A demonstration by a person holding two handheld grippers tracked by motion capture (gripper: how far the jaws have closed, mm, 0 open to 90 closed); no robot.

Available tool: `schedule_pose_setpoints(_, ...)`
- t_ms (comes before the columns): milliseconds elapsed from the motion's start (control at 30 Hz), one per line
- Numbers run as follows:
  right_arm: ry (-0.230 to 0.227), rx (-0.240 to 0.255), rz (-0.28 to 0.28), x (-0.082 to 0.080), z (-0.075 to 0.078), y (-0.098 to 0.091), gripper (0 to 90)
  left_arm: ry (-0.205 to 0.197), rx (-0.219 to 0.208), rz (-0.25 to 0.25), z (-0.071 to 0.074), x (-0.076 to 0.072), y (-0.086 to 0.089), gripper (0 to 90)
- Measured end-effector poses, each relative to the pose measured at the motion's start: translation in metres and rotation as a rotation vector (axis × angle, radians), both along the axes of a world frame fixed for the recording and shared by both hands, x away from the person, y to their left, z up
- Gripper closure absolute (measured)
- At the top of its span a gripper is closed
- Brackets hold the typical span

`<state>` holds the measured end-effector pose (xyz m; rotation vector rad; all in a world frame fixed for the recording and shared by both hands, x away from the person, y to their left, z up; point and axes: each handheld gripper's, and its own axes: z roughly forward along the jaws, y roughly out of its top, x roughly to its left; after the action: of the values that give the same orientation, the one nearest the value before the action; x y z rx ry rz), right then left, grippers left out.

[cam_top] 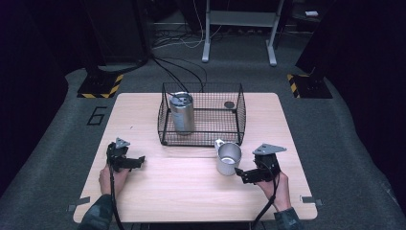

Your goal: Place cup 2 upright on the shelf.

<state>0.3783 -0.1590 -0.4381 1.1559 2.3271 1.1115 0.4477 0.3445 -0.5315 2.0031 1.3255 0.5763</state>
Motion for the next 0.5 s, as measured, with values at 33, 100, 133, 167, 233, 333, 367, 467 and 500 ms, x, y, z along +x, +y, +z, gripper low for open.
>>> schedule_pose_setpoints(33,0.002,-0.007,0.006,0.003,0.000,0.004,0.0,0.000,0.000,-0.001,0.000,0.000,0.000,0.3)
schedule_pose_setpoints(100,0.004,-0.014,0.016,0.008,0.001,0.010,0.0,0.000,0.002,-0.001,0.000,0.000,0.000,0.3)
schedule_pose_setpoints(133,0.004,-0.016,0.022,0.011,0.001,0.013,0.0,0.001,0.001,-0.001,0.000,0.000,0.000,0.4)
schedule_pose_setpoints(167,0.007,-0.019,0.028,0.014,0.001,0.016,0.0,0.005,0.000,-0.001,0.000,0.000,0.000,0.3)
schedule_pose_setpoints(233,0.008,-0.029,0.034,0.019,0.001,0.022,0.0,0.001,0.001,-0.002,0.000,0.000,0.000,0.3)
schedule_pose_setpoints(333,0.011,-0.040,0.046,0.027,-0.001,0.030,0.0,0.004,0.010,-0.009,0.001,0.000,0.000,0.3)
schedule_pose_setpoints(367,0.017,-0.047,0.043,0.030,-0.001,0.032,0.0,0.000,0.004,-0.003,0.000,0.000,0.000,0.3)
schedule_pose_setpoints(467,0.023,-0.062,0.048,0.037,-0.003,0.038,0.0,0.007,0.016,-0.013,0.001,0.000,0.000,0.3)
schedule_pose_setpoints(500,0.027,-0.072,0.051,0.040,-0.004,0.041,0.0,0.007,0.017,-0.015,0.001,0.001,0.000,0.3)
